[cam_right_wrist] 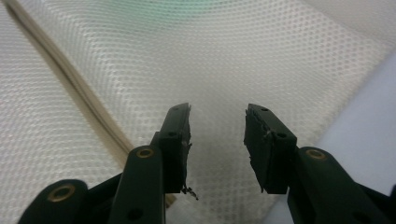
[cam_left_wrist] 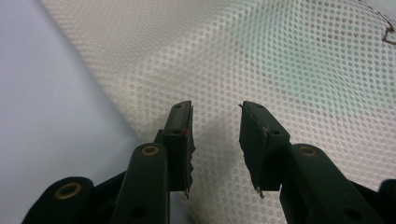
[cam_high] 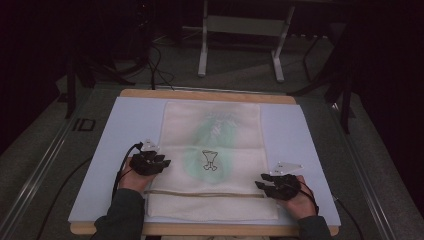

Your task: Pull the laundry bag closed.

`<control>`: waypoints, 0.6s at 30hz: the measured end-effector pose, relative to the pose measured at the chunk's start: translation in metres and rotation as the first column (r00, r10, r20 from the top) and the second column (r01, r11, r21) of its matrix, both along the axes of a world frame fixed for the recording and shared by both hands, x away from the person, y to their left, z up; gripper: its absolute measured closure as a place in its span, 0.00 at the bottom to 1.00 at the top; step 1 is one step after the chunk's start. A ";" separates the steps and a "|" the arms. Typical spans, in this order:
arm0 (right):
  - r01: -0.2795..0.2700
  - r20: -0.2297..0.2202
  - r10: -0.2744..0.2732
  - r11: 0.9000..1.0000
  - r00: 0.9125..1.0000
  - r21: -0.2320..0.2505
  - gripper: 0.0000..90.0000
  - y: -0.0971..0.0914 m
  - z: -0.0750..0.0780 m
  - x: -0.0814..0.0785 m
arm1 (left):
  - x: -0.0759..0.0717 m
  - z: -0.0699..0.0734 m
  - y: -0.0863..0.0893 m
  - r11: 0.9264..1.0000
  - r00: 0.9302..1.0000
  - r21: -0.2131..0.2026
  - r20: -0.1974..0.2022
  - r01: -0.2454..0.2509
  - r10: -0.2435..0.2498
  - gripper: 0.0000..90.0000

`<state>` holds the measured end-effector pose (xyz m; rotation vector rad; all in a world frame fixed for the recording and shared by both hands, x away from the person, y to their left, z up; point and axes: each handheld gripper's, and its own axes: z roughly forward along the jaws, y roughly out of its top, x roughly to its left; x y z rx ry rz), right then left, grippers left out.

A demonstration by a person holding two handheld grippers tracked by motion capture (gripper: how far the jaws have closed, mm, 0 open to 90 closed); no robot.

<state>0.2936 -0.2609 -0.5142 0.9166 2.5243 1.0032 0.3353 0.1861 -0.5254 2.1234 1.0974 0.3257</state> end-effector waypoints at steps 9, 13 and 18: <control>-0.045 -0.007 0.045 0.999 0.999 -0.013 0.67 0.014 0.001 -0.005 | 0.000 0.000 -0.003 0.998 0.998 0.012 -0.025 0.065 -0.065 0.73; -0.071 -0.014 0.071 0.997 0.997 -0.025 0.67 0.023 0.000 -0.005 | 0.000 0.000 -0.005 0.997 0.996 0.015 -0.030 0.080 -0.080 0.74; -0.105 -0.015 0.105 0.994 0.994 -0.019 0.67 0.034 0.002 -0.008 | -0.001 0.002 -0.006 0.994 0.993 0.003 -0.037 0.109 -0.109 0.74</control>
